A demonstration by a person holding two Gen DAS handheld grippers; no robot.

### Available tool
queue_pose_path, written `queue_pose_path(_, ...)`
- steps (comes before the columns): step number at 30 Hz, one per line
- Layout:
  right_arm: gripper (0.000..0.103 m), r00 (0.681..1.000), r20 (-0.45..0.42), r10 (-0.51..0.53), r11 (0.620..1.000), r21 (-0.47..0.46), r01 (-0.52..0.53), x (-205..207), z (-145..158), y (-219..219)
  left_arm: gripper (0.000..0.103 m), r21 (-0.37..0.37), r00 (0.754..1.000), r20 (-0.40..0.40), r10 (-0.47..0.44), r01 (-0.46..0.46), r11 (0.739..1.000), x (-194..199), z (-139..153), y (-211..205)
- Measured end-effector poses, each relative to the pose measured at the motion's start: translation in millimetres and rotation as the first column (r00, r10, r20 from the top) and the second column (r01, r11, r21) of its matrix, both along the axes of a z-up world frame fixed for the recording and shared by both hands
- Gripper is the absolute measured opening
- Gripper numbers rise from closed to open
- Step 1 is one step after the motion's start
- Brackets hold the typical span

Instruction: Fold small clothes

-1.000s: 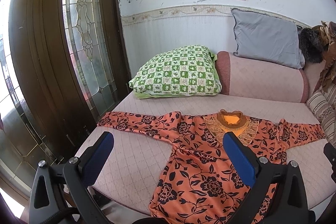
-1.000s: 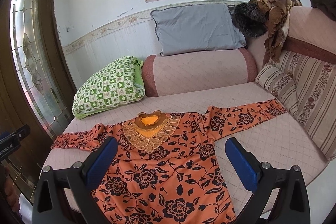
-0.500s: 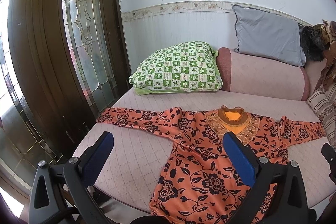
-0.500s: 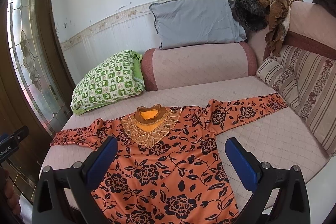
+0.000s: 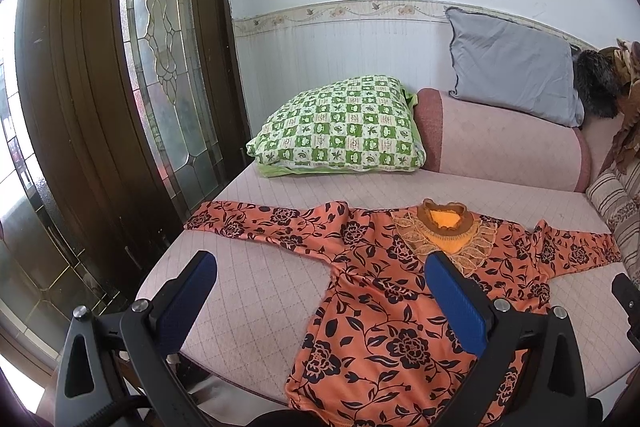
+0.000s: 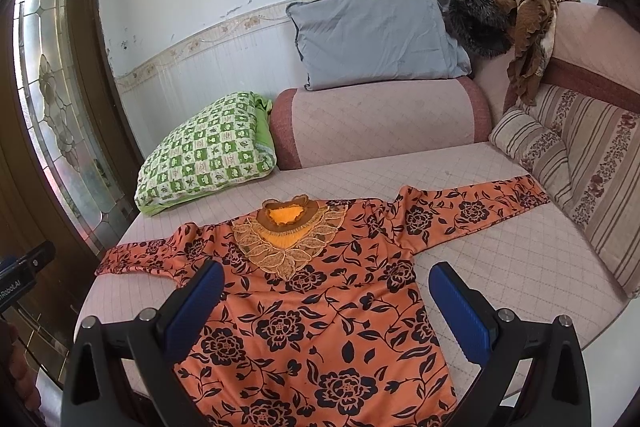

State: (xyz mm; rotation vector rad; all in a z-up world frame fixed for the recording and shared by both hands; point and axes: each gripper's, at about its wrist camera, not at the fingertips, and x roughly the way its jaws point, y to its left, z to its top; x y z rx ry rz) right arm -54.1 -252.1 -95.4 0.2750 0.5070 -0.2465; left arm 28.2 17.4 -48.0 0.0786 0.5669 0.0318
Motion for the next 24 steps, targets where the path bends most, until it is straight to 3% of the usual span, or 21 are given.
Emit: queue_pose_path(24, 0.103, 1.0, -0.022, 0.008, 1.0, -0.003, -0.008, 11, -9, 4, 0.103, 0.002, 1.0, -0.023, 0.011, -0.011, 1.0, 12, -7, 7)
